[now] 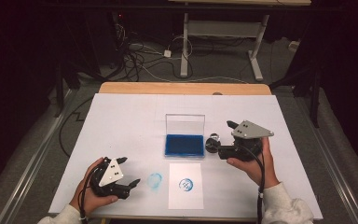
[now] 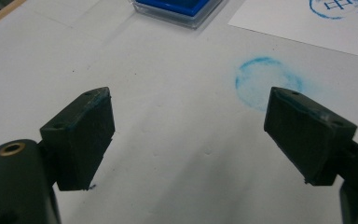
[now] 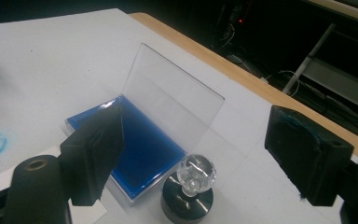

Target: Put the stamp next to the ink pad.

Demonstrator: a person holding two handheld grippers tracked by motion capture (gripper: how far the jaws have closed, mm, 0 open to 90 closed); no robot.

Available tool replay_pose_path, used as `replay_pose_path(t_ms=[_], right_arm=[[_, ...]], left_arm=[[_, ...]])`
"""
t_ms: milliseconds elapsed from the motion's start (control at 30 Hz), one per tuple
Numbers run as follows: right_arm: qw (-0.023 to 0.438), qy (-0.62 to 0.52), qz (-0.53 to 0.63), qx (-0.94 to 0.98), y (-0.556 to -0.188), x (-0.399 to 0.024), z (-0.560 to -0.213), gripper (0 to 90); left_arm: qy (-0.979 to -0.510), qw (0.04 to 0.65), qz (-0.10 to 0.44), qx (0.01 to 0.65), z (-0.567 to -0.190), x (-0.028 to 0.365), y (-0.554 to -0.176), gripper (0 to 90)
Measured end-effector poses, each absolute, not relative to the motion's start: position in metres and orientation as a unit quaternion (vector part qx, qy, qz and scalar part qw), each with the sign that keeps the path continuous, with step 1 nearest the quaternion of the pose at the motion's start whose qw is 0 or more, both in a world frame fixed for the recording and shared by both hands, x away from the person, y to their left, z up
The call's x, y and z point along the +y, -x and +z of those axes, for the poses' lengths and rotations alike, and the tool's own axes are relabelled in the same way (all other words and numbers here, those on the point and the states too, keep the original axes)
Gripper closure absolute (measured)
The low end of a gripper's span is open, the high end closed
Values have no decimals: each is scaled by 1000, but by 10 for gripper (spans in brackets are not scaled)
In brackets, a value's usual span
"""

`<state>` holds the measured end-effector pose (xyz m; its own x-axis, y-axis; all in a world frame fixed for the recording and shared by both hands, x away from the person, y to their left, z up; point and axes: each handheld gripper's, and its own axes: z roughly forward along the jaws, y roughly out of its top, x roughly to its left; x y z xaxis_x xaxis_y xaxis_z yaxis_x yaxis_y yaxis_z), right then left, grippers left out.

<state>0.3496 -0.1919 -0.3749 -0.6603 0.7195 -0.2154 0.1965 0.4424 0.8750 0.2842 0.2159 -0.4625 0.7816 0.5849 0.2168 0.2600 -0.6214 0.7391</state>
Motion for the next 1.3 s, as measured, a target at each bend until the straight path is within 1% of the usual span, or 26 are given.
replay_pose_path(t_ms=[767,867,1300], right_arm=[[310,-258,451,797,-322,-200,-371,209],[311,-254,449,798,-319,-201,-372,214],[311,-249,451,799,-309,-208,-379,211]], left_arm=[[-871,361,229,241,-462,216,-284,157],[-870,361,235,239,-461,216,-283,157],[-871,361,230,242,-462,216,-284,157]])
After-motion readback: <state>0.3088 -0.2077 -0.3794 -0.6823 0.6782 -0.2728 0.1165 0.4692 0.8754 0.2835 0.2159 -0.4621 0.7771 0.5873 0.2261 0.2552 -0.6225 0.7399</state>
